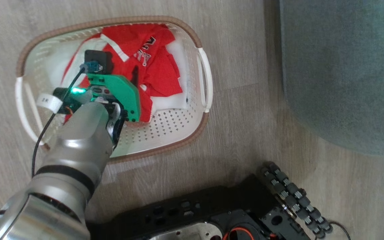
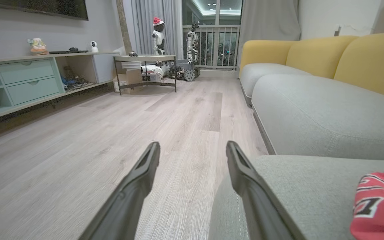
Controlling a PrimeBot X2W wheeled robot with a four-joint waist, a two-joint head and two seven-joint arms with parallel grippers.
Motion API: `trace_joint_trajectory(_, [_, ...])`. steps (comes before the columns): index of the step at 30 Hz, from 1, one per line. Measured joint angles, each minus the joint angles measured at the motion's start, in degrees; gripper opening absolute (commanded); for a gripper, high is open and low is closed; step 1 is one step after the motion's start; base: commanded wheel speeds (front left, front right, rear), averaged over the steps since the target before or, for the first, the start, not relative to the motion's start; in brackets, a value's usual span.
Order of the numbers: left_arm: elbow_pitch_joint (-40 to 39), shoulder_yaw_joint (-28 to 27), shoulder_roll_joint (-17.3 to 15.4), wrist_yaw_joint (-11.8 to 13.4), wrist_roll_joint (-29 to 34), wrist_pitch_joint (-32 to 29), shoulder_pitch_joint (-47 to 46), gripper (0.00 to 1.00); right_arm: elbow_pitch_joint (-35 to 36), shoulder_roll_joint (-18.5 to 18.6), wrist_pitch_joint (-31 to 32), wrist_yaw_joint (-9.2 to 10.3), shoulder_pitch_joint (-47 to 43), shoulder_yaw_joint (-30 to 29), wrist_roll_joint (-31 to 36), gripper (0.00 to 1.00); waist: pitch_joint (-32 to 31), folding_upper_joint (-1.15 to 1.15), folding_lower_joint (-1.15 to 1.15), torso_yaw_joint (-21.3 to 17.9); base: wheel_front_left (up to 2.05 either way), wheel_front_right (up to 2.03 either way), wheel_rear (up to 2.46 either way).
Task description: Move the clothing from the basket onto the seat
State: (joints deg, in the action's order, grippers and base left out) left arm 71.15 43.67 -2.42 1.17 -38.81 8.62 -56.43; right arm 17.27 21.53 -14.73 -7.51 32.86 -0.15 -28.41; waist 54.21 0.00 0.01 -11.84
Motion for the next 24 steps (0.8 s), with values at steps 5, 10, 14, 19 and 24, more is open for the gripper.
trace_joint_trajectory(5, [2.0, 0.5, 0.0, 2.5, -0.1, -3.2, -1.8, 1.0, 2.6, -1.6, 0.0, 0.01, 1.7, -1.4, -1.1, 1.0, 2.5, 0.0, -0.01, -1.5, 0.0, 0.0, 0.0])
trace_joint_trajectory(10, [2.4, 1.6, -0.2, 3.7, 0.0, -7.4, -3.4, 1.0, 3.7, -1.8, -0.1, 0.01, 2.1, -1.6, -1.4, 1.0, 4.4, 0.0, -0.01, -2.5, 0.0, 0.0, 0.0])
trace_joint_trajectory(14, [2.5, 2.0, -0.4, 4.0, 0.3, -9.2, -4.2, 1.0, 3.8, -2.0, -0.1, 0.01, 2.1, -1.5, -1.4, 1.0, 5.1, 0.0, -0.01, -2.8, 0.0, 0.0, 0.0])
trace_joint_trajectory(19, [2.8, 2.1, -0.6, 3.9, 0.3, -9.1, -4.3, 0.19, 3.8, -2.1, -0.1, 0.01, 2.1, -1.6, -1.3, 1.0, 4.8, 0.0, -0.01, -2.6, 0.0, 0.0, 0.0])
trace_joint_trajectory(24, [3.2, 2.2, -0.6, 2.7, 0.2, -7.9, -3.9, 0.0, 3.4, -2.1, -0.1, 0.01, 2.1, -1.5, -0.8, 1.0, 3.5, 0.0, -0.01, -2.3, 0.0, 0.0, 0.0])
